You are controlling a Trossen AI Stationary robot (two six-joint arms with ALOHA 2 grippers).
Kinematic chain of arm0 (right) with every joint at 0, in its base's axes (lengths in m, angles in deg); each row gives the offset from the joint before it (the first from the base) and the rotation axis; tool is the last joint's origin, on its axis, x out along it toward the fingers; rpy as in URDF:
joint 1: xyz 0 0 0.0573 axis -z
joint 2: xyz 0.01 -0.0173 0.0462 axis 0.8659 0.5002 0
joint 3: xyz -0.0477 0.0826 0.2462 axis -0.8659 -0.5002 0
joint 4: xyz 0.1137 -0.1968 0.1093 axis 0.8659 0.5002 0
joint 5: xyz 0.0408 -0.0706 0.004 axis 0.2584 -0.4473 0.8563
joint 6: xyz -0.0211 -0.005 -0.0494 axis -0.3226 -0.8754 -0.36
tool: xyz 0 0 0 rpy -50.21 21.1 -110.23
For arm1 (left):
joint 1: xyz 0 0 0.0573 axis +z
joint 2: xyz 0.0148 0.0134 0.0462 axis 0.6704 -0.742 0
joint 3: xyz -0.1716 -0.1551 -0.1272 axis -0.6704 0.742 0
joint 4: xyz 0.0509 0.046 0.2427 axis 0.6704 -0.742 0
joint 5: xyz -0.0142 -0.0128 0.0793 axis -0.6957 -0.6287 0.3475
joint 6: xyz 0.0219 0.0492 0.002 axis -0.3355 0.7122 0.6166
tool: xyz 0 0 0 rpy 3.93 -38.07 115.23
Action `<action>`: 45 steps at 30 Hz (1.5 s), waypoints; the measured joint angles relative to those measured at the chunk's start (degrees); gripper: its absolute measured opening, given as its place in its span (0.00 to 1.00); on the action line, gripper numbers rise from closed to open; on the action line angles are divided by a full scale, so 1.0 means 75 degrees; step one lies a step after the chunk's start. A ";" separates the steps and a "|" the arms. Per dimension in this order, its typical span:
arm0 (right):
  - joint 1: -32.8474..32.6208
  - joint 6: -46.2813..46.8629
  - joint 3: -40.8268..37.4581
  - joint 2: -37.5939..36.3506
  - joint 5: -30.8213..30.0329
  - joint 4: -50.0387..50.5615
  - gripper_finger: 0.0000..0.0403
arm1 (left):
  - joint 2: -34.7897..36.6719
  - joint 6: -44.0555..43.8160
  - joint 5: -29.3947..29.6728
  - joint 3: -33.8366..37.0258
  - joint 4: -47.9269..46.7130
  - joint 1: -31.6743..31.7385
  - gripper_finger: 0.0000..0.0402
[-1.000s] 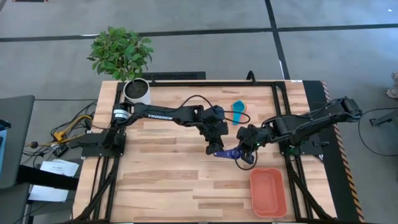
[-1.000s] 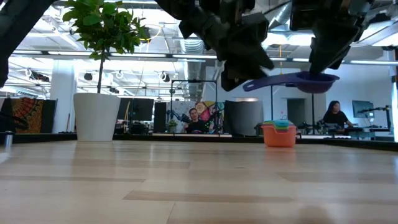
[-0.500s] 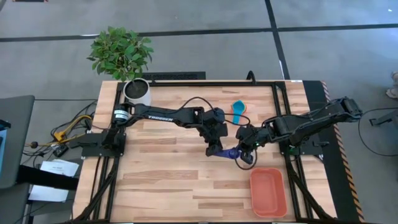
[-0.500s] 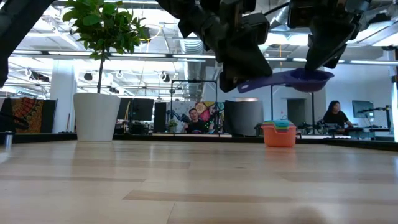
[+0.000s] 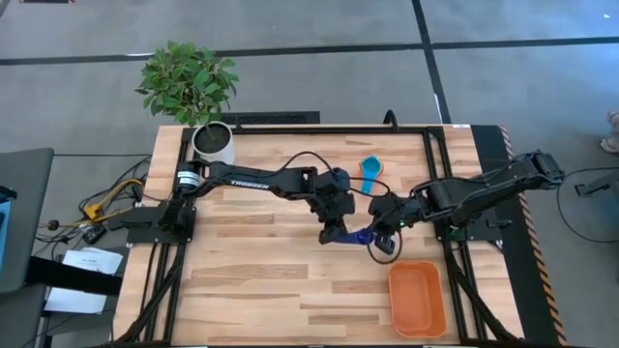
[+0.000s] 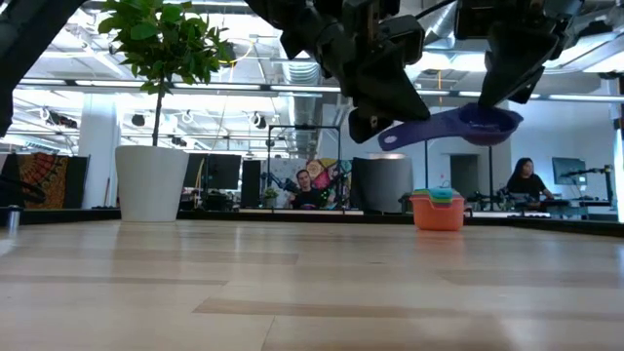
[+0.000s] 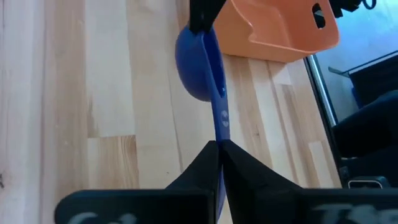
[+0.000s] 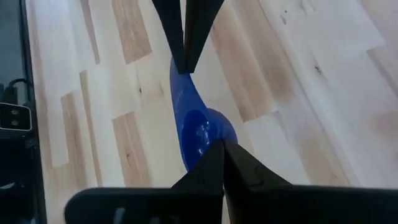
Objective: Nest measuring cups in basket
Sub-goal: Stack the blue measuring cup on top of the light blue measuring cup
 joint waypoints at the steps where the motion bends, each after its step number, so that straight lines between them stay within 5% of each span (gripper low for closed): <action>1: 0.0000 0.0003 -0.0003 -0.0065 -0.0040 0.0070 0.04 | 0.0000 -0.0031 0.0026 0.0003 0.0065 0.0000 0.00; 11: 0.0122 0.1274 0.0003 -0.1496 -0.2343 0.1051 0.20 | 0.0006 -0.1204 0.0402 0.0006 0.1203 0.0384 0.00; 21: 0.0213 0.2912 0.0003 -0.3213 -0.4414 0.1952 0.27 | 0.0001 -0.3034 0.2268 -0.0003 0.2201 0.1327 0.00; 30: 0.0355 0.2911 0.0000 -0.3150 -0.4671 0.2034 0.27 | -0.1179 -0.5519 0.1476 0.0012 0.4231 0.1932 0.00; 45: 0.0358 0.3173 -0.0003 -0.3097 -0.4646 0.2446 0.27 | -0.1209 -0.5809 0.2348 -0.0003 0.3901 0.1813 0.00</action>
